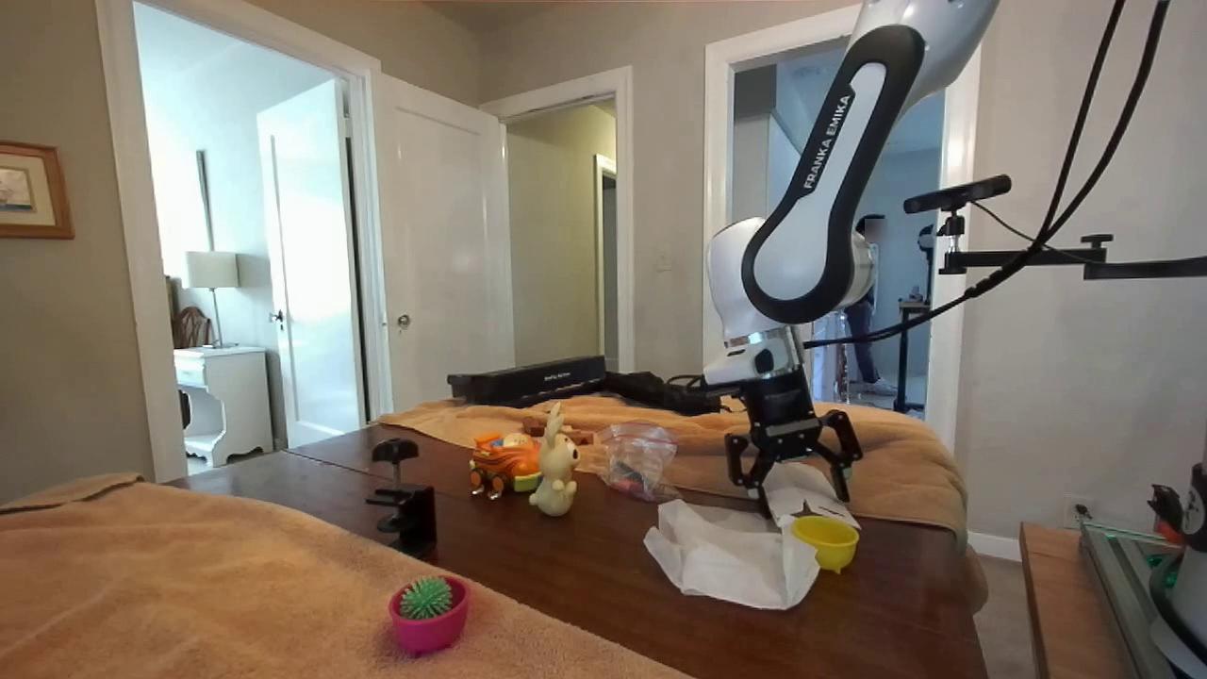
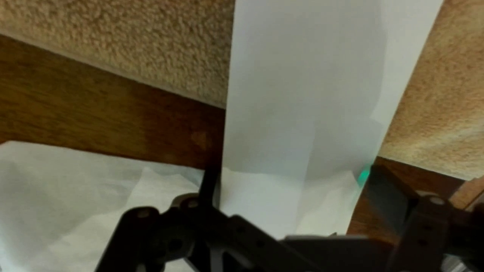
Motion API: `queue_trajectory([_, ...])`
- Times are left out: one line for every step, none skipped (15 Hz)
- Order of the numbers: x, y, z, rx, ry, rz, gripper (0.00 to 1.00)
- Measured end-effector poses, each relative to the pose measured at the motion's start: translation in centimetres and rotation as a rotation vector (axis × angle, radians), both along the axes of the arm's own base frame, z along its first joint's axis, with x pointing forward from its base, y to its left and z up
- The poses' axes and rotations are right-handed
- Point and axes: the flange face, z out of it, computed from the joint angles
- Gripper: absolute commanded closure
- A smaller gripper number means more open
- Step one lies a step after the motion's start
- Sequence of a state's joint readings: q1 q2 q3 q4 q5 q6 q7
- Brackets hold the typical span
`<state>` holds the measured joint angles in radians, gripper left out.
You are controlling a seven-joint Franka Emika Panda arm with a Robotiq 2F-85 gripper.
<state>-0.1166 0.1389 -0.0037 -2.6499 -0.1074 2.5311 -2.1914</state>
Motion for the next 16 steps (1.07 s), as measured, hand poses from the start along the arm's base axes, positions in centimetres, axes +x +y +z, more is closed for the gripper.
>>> queue_trajectory([-0.2,-0.2,0.0,-0.001,0.016,-0.004,0.00])
queue_trajectory([-0.4,-0.4,0.0,-0.004,0.029,-0.007,0.05])
queue_trajectory([-0.5,-0.6,0.0,-0.006,0.036,-0.009,0.23])
queue_trajectory([-0.6,-0.9,0.0,-0.009,0.042,-0.010,0.29])
queue_trajectory([-0.7,-1.1,0.1,-0.012,0.046,-0.011,0.31])
queue_trajectory([-0.8,-1.2,0.1,-0.014,0.048,-0.012,0.39])
queue_trajectory([-0.8,-1.4,0.1,-0.015,0.051,-0.013,0.46])
queue_trajectory([-0.8,-1.5,0.2,-0.016,0.052,-0.015,0.55])
queue_trajectory([-0.9,-1.6,0.2,-0.017,0.055,-0.016,0.13])
queue_trajectory([-0.9,-1.6,0.2,-0.017,0.059,-0.018,0.14])
queue_trajectory([-1.0,-1.7,0.3,-0.018,0.061,-0.020,0.13])
queue_trajectory([-1.0,-1.7,0.3,-0.018,0.061,-0.020,0.06])
queue_trajectory([-0.9,-1.7,0.4,-0.018,0.059,-0.019,0.02])
queue_trajectory([-0.9,-1.7,0.6,-0.017,0.056,-0.017,0.00])
queue_trajectory([-0.8,-1.7,0.7,-0.017,0.052,-0.014,0.00])
queue_trajectory([-0.8,-1.8,0.9,-0.015,0.047,-0.009,0.00])
